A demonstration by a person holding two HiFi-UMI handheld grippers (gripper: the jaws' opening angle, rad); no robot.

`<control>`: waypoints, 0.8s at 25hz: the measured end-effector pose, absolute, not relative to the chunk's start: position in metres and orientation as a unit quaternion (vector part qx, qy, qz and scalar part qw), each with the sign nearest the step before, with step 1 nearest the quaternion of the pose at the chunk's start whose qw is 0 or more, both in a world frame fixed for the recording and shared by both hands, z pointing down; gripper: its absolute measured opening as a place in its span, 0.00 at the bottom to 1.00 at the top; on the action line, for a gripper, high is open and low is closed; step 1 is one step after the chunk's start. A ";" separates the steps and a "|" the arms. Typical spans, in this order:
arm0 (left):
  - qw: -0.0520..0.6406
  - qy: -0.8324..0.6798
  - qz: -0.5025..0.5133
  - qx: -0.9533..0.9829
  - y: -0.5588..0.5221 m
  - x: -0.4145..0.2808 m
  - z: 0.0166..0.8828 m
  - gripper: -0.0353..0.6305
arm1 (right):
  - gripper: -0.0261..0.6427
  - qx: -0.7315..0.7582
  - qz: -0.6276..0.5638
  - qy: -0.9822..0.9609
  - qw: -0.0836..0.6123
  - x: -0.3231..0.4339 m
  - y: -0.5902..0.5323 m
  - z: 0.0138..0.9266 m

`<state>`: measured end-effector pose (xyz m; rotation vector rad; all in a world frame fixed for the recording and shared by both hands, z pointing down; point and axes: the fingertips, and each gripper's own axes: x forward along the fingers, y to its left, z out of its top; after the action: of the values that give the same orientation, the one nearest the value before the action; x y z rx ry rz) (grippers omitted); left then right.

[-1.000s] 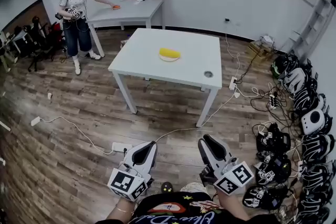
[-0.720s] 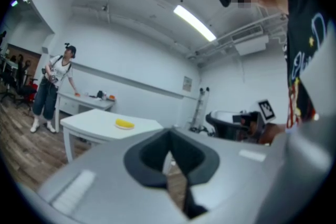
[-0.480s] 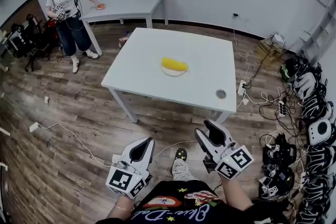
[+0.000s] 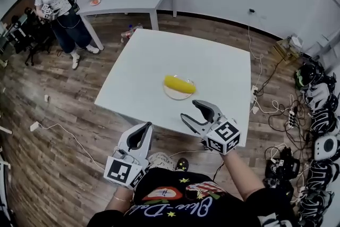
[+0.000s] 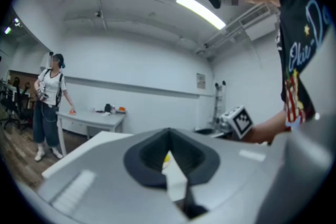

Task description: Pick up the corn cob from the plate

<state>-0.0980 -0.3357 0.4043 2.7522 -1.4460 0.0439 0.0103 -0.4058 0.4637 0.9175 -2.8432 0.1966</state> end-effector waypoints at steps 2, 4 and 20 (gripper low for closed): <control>0.021 -0.465 0.018 0.885 -0.362 -0.105 0.406 0.05 | 0.41 0.287 0.037 -0.945 0.151 -0.005 -0.441 0.487; 0.018 -0.463 0.015 0.886 -0.391 -0.111 0.403 0.05 | 0.44 0.274 0.003 -0.933 0.233 -0.014 -0.475 0.512; 0.038 -0.479 0.007 0.877 -0.524 -0.157 0.399 0.05 | 0.44 0.189 0.127 -0.873 0.432 -0.035 -0.595 0.644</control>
<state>-0.1574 -0.5237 0.3987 2.6910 -1.4686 0.0202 -0.0352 -0.5955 0.6436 0.4712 -2.1754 0.3171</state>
